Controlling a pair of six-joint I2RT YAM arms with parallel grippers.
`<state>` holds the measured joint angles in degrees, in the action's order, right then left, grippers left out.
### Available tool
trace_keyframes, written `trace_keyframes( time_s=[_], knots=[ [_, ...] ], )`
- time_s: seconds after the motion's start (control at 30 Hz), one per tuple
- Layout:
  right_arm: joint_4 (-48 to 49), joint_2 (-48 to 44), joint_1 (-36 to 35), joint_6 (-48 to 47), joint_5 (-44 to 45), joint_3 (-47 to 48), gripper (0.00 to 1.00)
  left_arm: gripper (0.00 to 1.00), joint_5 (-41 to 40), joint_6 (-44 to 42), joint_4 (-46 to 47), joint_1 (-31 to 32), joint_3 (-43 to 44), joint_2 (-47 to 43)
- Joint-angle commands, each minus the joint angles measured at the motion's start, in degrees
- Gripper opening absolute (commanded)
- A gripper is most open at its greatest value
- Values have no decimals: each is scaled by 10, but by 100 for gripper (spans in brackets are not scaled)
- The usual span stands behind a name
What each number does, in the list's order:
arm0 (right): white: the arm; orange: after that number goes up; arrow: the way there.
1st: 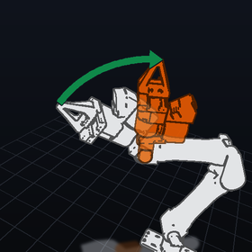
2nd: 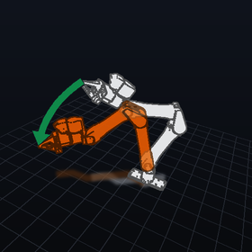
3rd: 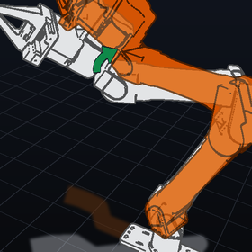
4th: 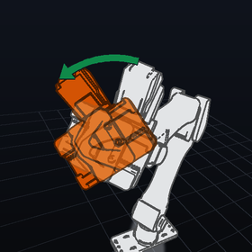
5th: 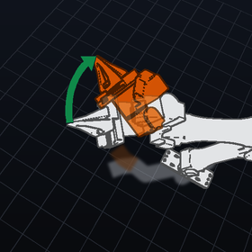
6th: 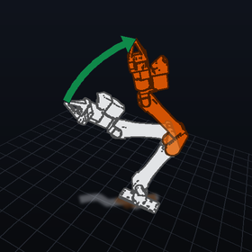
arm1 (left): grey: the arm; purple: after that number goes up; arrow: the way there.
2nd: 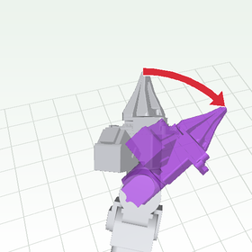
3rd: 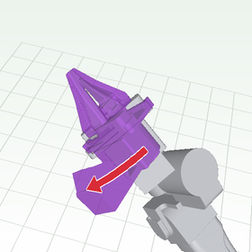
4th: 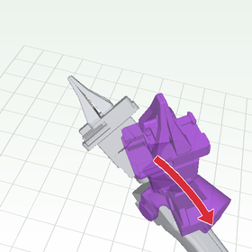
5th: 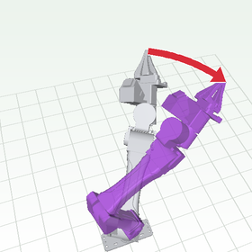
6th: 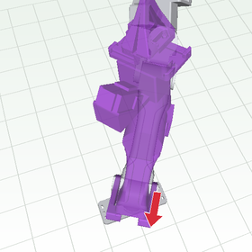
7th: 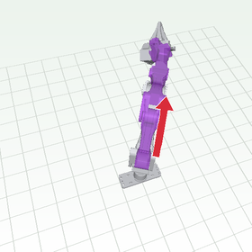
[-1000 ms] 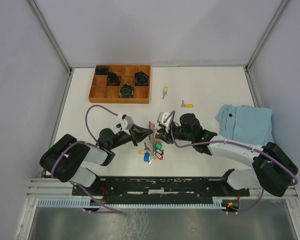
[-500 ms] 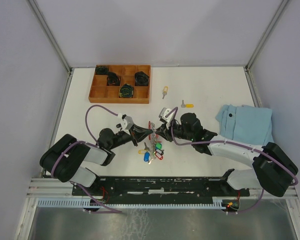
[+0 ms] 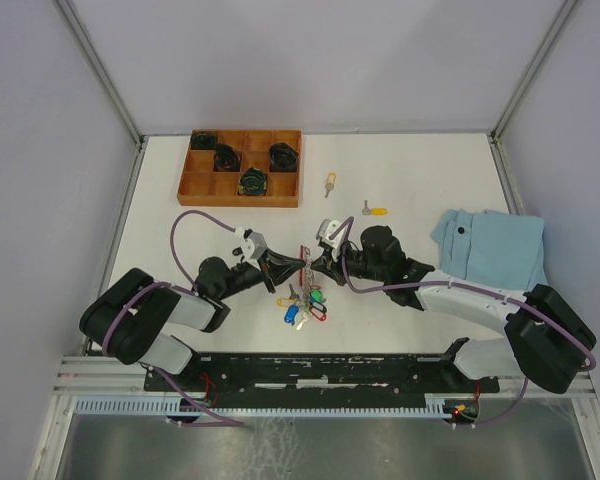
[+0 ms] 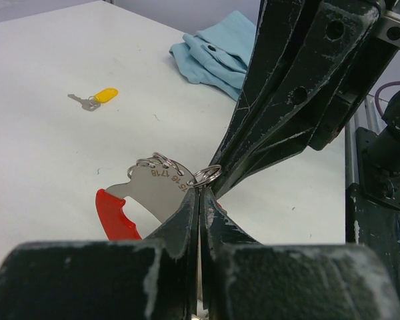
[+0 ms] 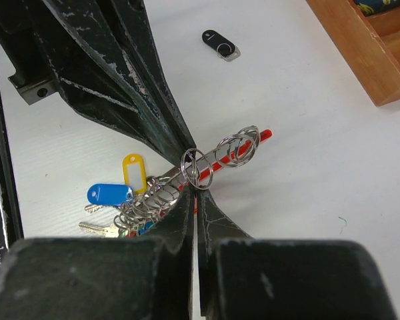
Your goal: Put the keys on the keyring
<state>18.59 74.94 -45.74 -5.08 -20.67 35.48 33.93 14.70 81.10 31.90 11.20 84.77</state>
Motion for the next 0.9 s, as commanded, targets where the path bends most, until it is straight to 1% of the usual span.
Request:
trace_keyframes(
  time_s=[0.0, 0.23, 0.3, 0.5, 0.57, 0.6, 0.73, 0.8, 0.87],
  knots=[
    [-13, 2, -4, -35, -32, 5, 1, 3, -23, 25, 62, -1, 4, -2],
    [-28, -10, -7, -67, -20, 3, 1, 3, -30, 31, 58, -1, 1, -8],
    [-55, -19, -7, -85, -18, 12, 1, 3, -32, 31, 45, -1, 0, -16],
    [-161, -35, -8, -152, -27, 61, 1, 13, -31, 18, -38, -1, 1, -57],
    [-190, -34, -8, -172, -31, 78, 1, 19, -29, 11, -69, -2, -1, -74],
    [-206, -30, -7, -181, -36, 88, 1, 20, -26, 6, -86, -1, -1, -84],
    [-257, -9, -7, -209, -49, 123, 1, 22, -7, -24, -164, -1, 1, -120],
    [-272, 0, -6, -214, -54, 136, 1, 23, 0, -41, -204, -2, 7, -129],
    [-282, 8, -7, -218, -57, 148, 1, 25, 7, -55, -226, -1, 12, -129]
  ],
)
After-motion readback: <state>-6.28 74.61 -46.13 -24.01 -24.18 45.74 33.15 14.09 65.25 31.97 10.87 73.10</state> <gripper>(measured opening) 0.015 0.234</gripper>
